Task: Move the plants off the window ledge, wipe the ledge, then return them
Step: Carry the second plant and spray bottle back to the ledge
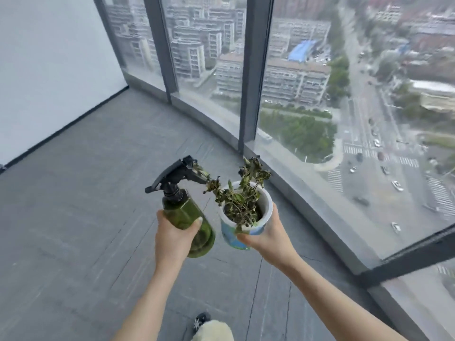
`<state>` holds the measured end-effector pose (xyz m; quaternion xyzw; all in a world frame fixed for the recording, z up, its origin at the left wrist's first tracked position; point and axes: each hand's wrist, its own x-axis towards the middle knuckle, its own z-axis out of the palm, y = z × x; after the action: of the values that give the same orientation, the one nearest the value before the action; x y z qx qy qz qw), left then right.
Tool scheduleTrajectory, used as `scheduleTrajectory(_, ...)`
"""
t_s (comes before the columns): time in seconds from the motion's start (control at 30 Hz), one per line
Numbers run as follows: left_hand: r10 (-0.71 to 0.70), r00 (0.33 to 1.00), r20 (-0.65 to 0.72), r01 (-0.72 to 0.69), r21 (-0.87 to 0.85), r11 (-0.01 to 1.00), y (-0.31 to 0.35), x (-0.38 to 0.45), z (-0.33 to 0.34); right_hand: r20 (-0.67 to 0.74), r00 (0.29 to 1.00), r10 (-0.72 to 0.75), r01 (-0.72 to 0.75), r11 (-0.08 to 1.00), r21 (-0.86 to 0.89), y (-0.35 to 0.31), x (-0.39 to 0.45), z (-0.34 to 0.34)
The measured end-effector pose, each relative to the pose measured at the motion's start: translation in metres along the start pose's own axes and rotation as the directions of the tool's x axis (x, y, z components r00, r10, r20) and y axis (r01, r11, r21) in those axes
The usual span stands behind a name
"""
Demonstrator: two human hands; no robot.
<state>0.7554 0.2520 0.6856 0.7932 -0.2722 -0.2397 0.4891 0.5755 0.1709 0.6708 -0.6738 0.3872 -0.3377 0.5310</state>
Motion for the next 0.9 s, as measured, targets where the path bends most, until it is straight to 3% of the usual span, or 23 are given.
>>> scheduleTrajectory(0.27, 0.161, 0.952, 0.260, -0.176, 0.036, 0.984, 0.083, 0.207, 0.115, -0.372, 0.921, 0.116, -0.111, 0.993, 0.036, 0.022, 0.166, -0.051)
scheduleTrajectory(0.4, 0.240, 0.918, 0.315, -0.257, 0.012, 0.966, 0.100, 0.304, 0.189, -0.432, 0.895, 0.111, -0.108, 0.994, 0.030, 0.051, 0.265, -0.081)
scheduleTrajectory(0.53, 0.237, 0.909, 0.342, -0.250, -0.007, 0.968, 0.103, 0.402, 0.264, -0.488, 0.860, 0.150, -0.136, 0.989, 0.063, 0.096, 0.374, -0.099)
scheduleTrajectory(0.7, 0.125, 0.927, 0.353, -0.146, 0.032, 0.989, 0.107, 0.516, 0.337, -0.524, 0.824, 0.215, -0.196, 0.976, 0.092, 0.136, 0.500, -0.109)
scheduleTrajectory(0.9, 0.083, 0.901, 0.427, -0.139, 0.101, 0.985, 0.096, 0.649, 0.429, -0.573, 0.771, 0.277, -0.256, 0.959, 0.118, 0.224, 0.630, -0.116)
